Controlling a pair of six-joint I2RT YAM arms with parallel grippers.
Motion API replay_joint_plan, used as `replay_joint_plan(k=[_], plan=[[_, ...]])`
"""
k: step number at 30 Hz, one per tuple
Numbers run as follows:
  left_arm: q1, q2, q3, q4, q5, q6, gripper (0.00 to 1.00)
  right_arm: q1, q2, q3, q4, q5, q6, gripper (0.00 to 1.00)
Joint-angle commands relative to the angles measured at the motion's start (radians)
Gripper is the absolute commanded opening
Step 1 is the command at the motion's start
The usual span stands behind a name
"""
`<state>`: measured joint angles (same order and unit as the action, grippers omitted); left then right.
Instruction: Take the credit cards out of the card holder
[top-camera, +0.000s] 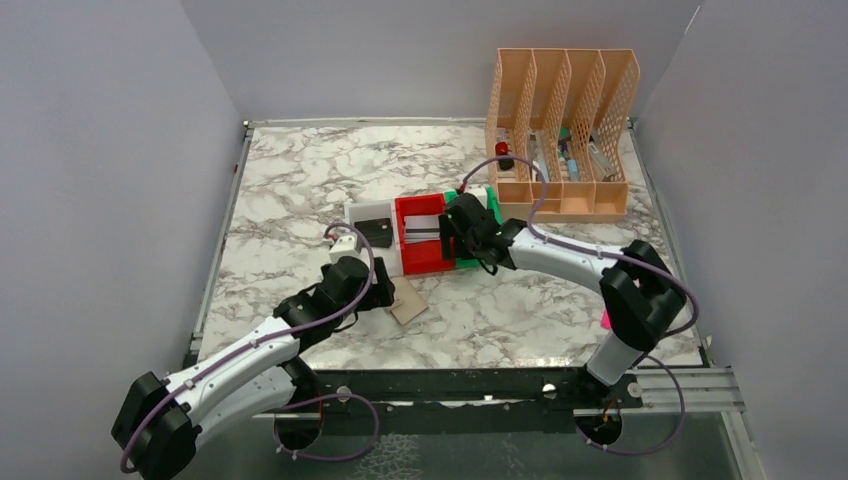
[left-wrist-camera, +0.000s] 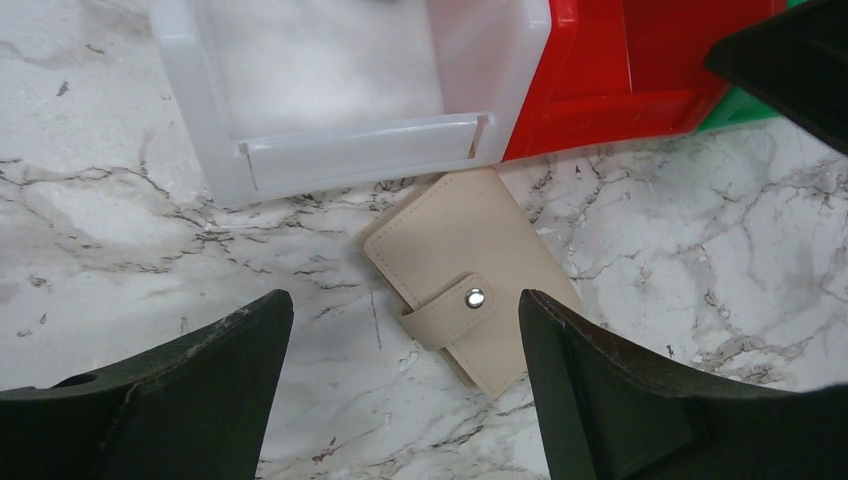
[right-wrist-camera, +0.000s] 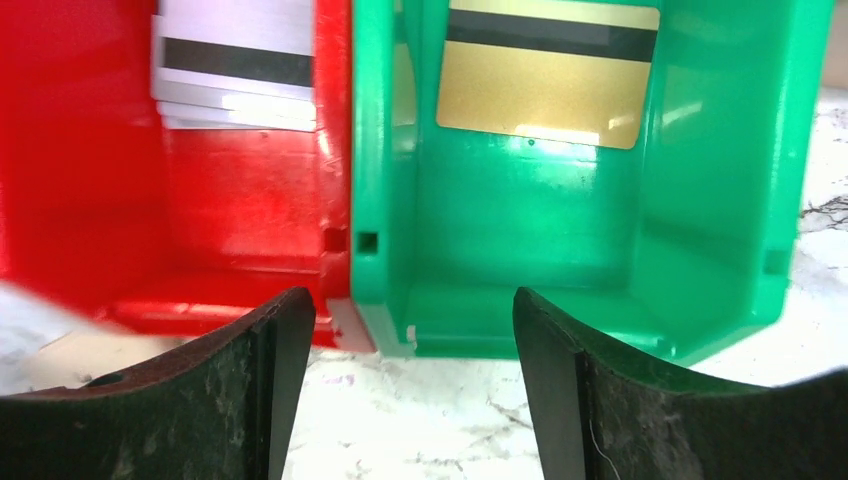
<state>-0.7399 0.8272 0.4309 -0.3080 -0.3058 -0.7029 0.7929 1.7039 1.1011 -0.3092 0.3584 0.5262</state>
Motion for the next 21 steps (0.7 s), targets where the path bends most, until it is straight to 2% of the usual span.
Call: replay_joint_plan(k=[1,5,8,11,21], plan=[[-0.002,0.019,-0.022,0.071,0.079,0.016,0.86,0.008,-0.141,-0.019,-0.001,-0.116,-0.028,0.78],[-0.003,0.033,-0.035,0.096,0.089,-0.01,0.85,0.009,-0.243,-0.104,0.066,-0.301,-0.023,0.76],[-0.003,0.031,-0.052,0.099,0.066,-0.034,0.82,0.013,-0.302,-0.229,0.21,-0.472,0.029,0.72],[-0.003,0.015,-0.069,0.096,0.047,-0.053,0.79,0.038,-0.305,-0.317,0.34,-0.578,0.089,0.66],[-0.002,-0.021,-0.118,0.13,0.085,-0.067,0.72,0.125,-0.108,-0.306,0.427,-0.573,0.148,0.61]])
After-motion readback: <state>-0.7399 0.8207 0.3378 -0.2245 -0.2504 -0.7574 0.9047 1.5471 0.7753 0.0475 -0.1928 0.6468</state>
